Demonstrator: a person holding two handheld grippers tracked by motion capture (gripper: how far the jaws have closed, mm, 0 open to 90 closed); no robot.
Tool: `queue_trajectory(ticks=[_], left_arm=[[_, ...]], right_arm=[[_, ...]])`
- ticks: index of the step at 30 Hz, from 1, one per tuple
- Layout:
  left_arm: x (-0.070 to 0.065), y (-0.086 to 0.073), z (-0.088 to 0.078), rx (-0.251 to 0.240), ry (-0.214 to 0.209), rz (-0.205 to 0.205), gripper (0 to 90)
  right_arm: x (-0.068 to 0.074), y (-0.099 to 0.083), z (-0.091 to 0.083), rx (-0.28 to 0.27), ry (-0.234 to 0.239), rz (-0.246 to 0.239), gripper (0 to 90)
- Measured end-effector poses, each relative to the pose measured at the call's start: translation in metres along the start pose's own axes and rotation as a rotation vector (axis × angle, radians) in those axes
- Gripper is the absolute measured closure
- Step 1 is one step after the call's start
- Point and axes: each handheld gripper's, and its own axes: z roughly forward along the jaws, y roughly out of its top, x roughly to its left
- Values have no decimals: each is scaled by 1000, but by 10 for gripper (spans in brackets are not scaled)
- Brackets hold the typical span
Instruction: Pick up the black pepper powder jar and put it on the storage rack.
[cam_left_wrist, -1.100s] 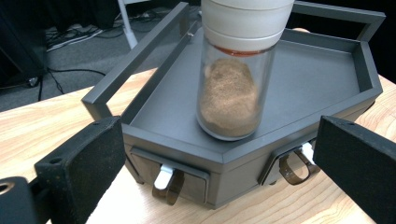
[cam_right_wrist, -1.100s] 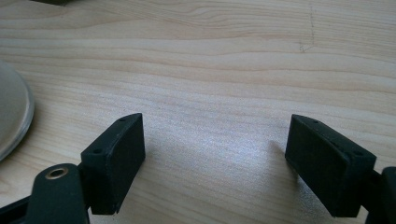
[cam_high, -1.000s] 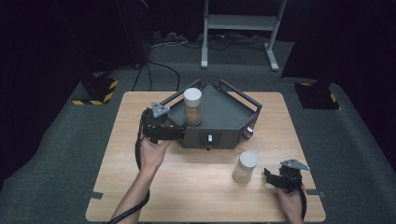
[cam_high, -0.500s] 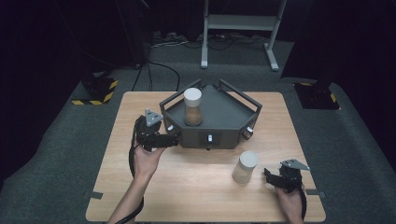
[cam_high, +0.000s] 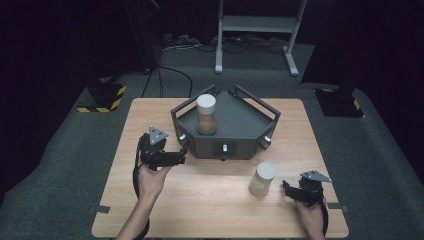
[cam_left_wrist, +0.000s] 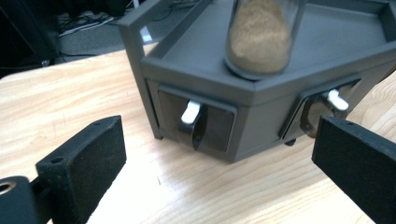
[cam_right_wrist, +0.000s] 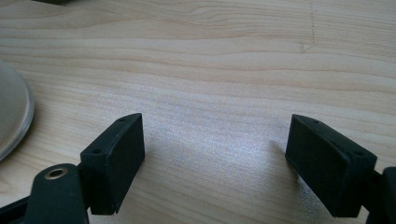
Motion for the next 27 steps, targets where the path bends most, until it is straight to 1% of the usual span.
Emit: queue_trajectory(ticks=[2, 4, 6, 9, 10, 11, 15, 17, 18, 19, 22, 27], left_arm=[[1, -6, 1, 13, 2, -1, 32], [2, -7, 2, 17, 3, 1, 32], [3, -12, 3, 31, 2, 0, 32], [3, -16, 4, 36, 2, -4, 32], [4, -20, 6, 39, 2, -9, 33], [4, -20, 6, 39, 2, -9, 33], [0, -32, 13, 58, 12, 1, 33], [0, -34, 14, 62, 12, 5, 34], [1, -39, 17, 67, 7, -6, 35], [1, -39, 17, 67, 7, -6, 35], [1, -49, 23, 77, 7, -16, 36], [0, -61, 31, 92, 20, -26, 38]], right_arm=[[0, 0, 0, 0, 0, 1, 194], [0, 0, 0, 0, 0, 1, 193], [0, 0, 0, 1, 0, 0, 192], [0, 0, 0, 1, 0, 0, 192], [0, 0, 0, 1, 0, 0, 192], [0, 0, 0, 1, 0, 0, 192], [0, 0, 0, 1, 0, -1, 191], [0, 0, 0, 1, 0, -1, 191], [0, 0, 0, 1, 0, -2, 191], [0, 0, 0, 1, 0, -1, 191], [0, 0, 0, 1, 0, -2, 191], [0, 0, 0, 1, 0, -2, 191]])
